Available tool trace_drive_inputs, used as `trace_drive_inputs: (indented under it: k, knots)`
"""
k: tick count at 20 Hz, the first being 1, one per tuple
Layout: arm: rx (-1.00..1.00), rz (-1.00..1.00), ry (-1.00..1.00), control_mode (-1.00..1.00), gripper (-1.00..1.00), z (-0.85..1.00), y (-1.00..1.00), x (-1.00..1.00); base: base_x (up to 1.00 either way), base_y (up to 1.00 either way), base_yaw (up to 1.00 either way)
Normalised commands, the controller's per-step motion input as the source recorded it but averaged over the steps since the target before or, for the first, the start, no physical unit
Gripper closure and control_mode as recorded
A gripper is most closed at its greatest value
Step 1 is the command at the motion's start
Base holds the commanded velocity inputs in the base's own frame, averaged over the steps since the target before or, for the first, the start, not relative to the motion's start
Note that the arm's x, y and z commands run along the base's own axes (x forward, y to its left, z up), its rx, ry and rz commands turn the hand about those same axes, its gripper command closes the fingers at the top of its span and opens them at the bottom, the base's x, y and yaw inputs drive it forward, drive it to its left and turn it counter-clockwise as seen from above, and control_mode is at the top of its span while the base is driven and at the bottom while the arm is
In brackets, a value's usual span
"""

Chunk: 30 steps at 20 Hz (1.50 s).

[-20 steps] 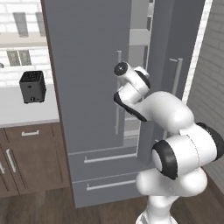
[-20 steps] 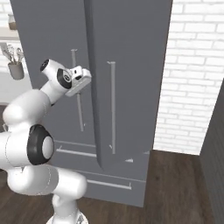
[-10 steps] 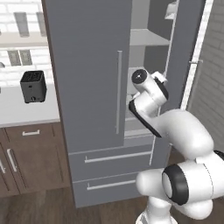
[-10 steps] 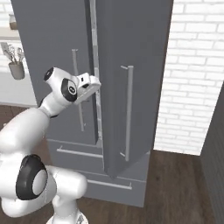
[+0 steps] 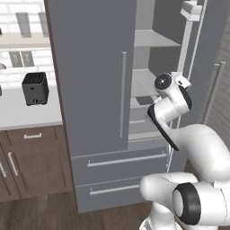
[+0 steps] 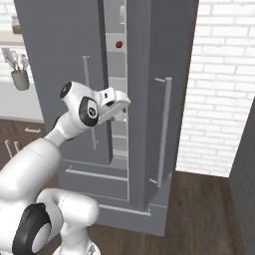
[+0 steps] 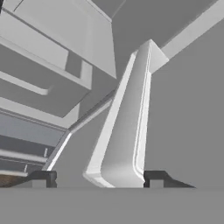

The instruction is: Take the strawberry from the fridge and place it on top of the pancake, located on the dining counter.

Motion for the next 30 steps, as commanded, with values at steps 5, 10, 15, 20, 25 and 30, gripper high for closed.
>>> trace_drive_inputs:
  k: [5,10,15,20,25,30]
  knots:
    - [0.08,-0.02,0.00,-1.00,-1.00,0.20,-1.00,0.00,0.00,0.00,0.00]
    - [0.11,0.00,-0.04,-1.00,-1.00,0.08,-1.00,0.00,0.00,0.00,0.00]
    - [0.12,-0.01,-0.06,-1.00,-1.00,0.00,-1.00,0.00,0.00,0.00,0.00]
    - [0.12,0.00,-0.10,-1.00,-1.00,0.00,-0.79,0.01,0.00,0.00,0.00]
    - [0.05,0.05,-0.29,-1.00,-1.00,0.00,0.24,-0.18,0.00,0.00,0.00]
    - [0.00,0.15,-0.23,-1.00,-1.00,-0.01,0.99,-0.07,0.00,0.00,0.00]
